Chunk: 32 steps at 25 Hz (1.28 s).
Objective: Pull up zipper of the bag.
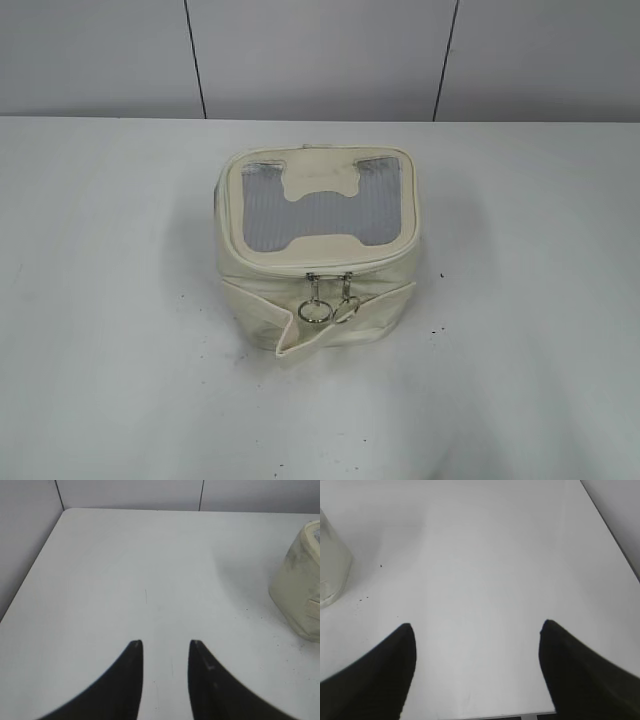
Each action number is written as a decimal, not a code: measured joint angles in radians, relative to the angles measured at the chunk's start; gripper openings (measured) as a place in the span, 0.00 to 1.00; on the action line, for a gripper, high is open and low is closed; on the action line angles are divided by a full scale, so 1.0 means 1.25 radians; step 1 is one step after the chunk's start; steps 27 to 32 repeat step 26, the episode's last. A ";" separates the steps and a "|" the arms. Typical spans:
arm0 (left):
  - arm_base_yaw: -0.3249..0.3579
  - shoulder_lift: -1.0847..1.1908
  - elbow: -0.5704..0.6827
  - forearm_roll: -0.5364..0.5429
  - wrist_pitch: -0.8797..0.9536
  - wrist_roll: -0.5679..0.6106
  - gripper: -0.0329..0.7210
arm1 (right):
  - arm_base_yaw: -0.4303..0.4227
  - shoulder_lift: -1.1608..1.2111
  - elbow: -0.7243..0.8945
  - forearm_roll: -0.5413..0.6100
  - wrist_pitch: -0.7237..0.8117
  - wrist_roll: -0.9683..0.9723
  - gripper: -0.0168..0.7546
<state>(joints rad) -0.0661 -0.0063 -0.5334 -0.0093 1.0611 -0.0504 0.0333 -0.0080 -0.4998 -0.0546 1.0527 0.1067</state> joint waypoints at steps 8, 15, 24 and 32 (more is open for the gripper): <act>0.000 0.000 0.000 0.000 0.000 0.000 0.37 | 0.000 0.000 0.000 0.002 0.000 0.000 0.76; 0.000 0.000 0.000 0.000 0.000 0.000 0.37 | 0.000 0.000 0.000 0.003 0.000 0.000 0.76; 0.000 0.000 0.000 0.000 0.000 0.000 0.37 | 0.000 0.000 0.000 0.003 0.000 0.000 0.76; 0.000 0.000 0.000 0.000 0.000 0.000 0.37 | 0.000 0.000 0.000 0.003 0.000 0.000 0.76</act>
